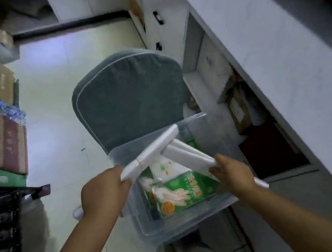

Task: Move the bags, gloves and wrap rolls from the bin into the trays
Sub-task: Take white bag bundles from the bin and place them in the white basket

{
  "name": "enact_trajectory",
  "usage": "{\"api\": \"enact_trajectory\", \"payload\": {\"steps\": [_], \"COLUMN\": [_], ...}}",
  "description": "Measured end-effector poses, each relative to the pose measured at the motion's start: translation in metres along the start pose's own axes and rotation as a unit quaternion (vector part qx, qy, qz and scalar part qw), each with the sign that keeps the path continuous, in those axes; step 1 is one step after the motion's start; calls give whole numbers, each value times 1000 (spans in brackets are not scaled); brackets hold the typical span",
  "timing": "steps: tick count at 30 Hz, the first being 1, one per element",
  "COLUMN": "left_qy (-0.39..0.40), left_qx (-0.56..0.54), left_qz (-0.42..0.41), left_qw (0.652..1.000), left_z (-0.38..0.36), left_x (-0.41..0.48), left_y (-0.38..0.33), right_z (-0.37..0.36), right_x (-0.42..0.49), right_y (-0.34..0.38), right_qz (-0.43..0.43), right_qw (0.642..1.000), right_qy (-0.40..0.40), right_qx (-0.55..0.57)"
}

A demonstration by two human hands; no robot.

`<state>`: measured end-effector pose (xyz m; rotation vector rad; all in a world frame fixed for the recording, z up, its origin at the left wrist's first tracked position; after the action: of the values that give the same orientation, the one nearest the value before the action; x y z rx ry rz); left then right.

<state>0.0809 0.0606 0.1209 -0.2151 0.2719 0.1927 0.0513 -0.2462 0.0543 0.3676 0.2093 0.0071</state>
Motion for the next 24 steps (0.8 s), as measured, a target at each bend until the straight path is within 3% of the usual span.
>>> {"api": "enact_trajectory", "payload": {"steps": [5, 9, 17, 24], "left_qy": [-74, -63, -20, 89], "left_qx": [-76, -133, -128, -105], "left_qz": [-102, -178, -368, -508], "left_qw": [989, 973, 921, 850], "left_z": [54, 77, 71, 8], "left_x": [-19, -48, -157, -290], "left_y": [-73, -154, -335, -487], "right_z": [83, 145, 238, 270], "right_x": [-58, -120, -266, -405], "right_y": [-13, -41, -143, -250], "right_qz": [-90, -162, -283, -359], "right_qw": [984, 945, 817, 700], "right_qy": [-114, -228, -418, -540], "right_qx": [102, 168, 278, 299]}}
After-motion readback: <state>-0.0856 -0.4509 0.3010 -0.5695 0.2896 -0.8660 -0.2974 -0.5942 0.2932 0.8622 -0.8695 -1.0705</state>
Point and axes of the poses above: each hand's wrist, its own x-axis towards the middle knuckle, its own z-axis out of the back of the hand, y = z × x, the point moved 7 cm from there along x, towards the middle knuckle, and after that the axes turned 8 degrees about z, right-handed, at the moved point
